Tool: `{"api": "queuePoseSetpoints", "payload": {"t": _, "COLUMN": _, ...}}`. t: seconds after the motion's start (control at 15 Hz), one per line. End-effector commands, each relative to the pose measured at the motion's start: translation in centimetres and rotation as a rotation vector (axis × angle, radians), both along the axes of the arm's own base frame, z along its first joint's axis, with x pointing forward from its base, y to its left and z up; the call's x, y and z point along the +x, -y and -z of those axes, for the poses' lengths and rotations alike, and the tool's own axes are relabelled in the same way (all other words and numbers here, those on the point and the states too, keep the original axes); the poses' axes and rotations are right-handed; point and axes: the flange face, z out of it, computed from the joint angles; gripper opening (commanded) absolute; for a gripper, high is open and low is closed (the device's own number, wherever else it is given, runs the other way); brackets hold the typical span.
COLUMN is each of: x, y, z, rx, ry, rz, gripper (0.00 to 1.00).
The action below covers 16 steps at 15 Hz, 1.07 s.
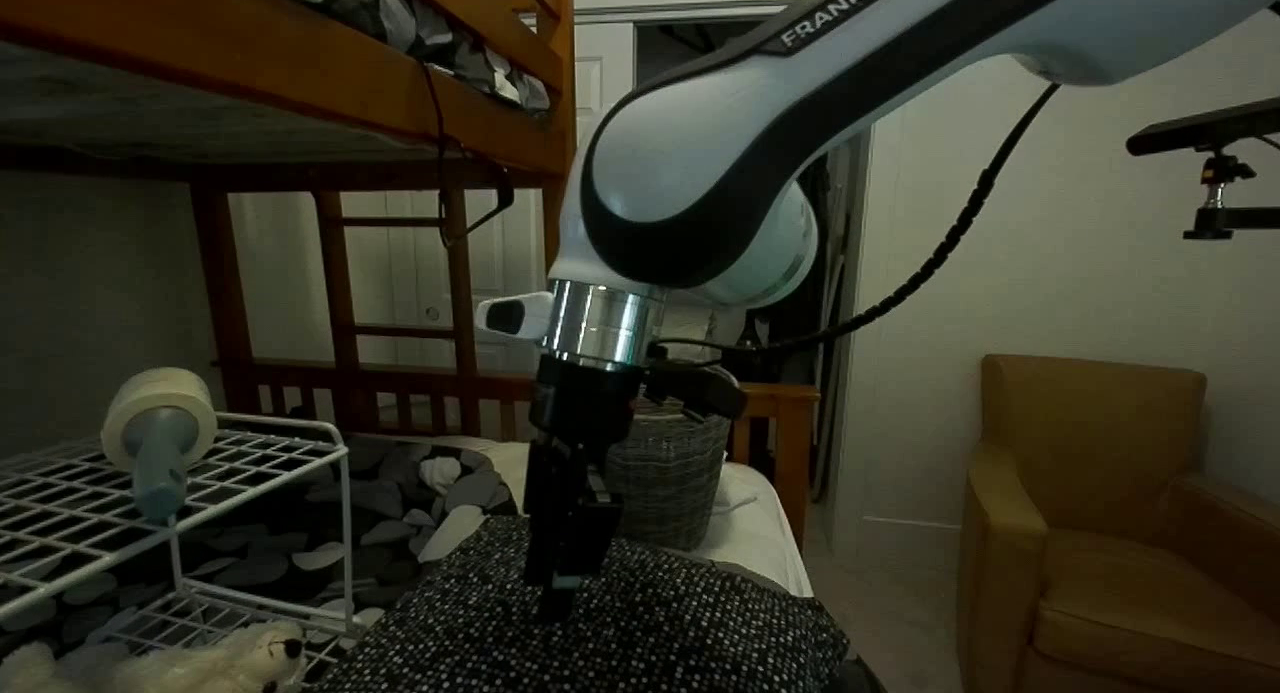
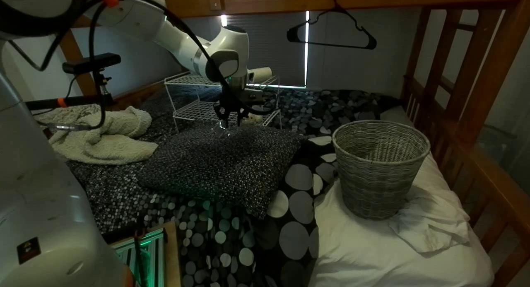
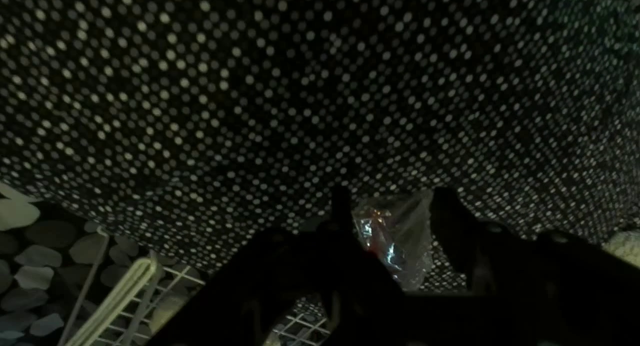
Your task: Move the cable in the plastic to the top rack
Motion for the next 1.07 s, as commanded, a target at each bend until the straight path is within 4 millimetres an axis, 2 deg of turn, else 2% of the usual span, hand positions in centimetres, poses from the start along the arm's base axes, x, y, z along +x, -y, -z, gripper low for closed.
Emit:
{"api": "queuePoseSetpoints", "payload": {"t": 0.0, "x": -1.4, "y": -4.5, "z": 1.8, "rx": 0.029, "ry": -0.044, "rz": -0.107, "gripper": 0.78}}
{"api": "queuePoseSetpoints", "payload": {"t": 0.2, "x": -2.6, "y": -7.6, "z": 3.8, "rx": 0.027, "ry": -0.083, "rz": -0.179, "gripper": 0.99}}
{"api": "queuePoseSetpoints", "payload": {"t": 0.4, "x": -2.5, "y": -9.0, "z": 5.3, "rx": 0.002, "ry": -0.077, "rz": -0.233, "gripper": 1.00}}
{"api": "queuePoseSetpoints", "payload": {"t": 0.8, "x": -0.5, "y": -11.0, "z": 8.3, "rx": -0.051, "ry": -0.065, "rz": -0.325, "gripper": 1.00}}
{"api": "queuePoseSetpoints", "payload": {"t": 0.87, "x": -0.4, "y": -11.5, "z": 8.8, "rx": -0.050, "ry": -0.075, "rz": -0.335, "gripper": 0.77}}
{"api": "queuePoseSetpoints", "payload": {"t": 0.93, "x": -0.3, "y": -11.9, "z": 9.2, "rx": -0.045, "ry": -0.088, "rz": -0.345, "gripper": 0.74}}
{"api": "queuePoseSetpoints", "payload": {"t": 1.0, "x": -0.1, "y": -12.2, "z": 9.5, "rx": -0.045, "ry": -0.095, "rz": -0.355, "gripper": 0.66}}
